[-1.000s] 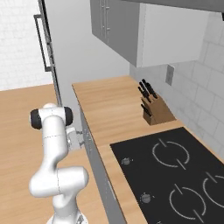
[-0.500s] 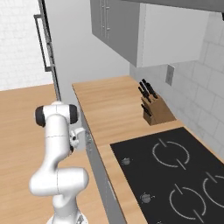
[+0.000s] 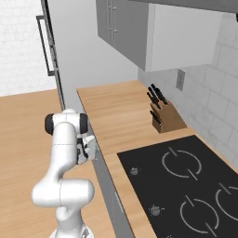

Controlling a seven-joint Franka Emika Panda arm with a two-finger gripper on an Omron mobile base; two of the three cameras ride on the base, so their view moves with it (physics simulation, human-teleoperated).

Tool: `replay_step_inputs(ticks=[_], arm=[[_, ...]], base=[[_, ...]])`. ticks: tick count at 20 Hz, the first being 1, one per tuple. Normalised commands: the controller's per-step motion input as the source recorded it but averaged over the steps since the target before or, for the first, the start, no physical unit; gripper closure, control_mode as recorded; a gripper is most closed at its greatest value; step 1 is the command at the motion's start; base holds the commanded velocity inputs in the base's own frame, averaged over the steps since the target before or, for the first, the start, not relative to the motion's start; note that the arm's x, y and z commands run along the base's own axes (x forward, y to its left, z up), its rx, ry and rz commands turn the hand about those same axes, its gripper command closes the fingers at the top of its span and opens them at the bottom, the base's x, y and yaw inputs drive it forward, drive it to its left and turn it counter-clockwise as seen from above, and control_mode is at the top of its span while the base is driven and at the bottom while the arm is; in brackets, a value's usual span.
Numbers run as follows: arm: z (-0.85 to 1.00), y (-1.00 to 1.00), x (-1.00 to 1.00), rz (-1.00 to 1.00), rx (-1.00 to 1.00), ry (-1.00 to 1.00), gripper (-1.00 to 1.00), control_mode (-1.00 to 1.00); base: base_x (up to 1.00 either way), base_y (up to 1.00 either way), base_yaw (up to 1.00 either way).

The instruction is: Take a straw from the drawer in front and place it inside the glass cup on the dining counter.

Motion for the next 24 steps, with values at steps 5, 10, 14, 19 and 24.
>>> replay_step_inputs(ticks=[5,10,14,19,24], arm=[[-0.11,-0.04,0.10,0.03,0.03,0.00,1.00,-1.00],[0.00,0.01,-0.10,0.00,0.04,0.00,1.00,-1.00],[0.00,0.29,-0.42,0.00,0.07,0.00,1.00,-1.00],[0.00,0.67,-0.56,0.00,0.05,0.00,1.00,-1.00],[0.00,0.95,-0.64,0.00,0.02,0.02,1.00,-1.00]], base=[[0.00,0.00,0.00],[0.00,0.00,0.00],[0.00,0.00,0.00],[0.00,0.00,0.00],[0.00,0.00,0.00]])
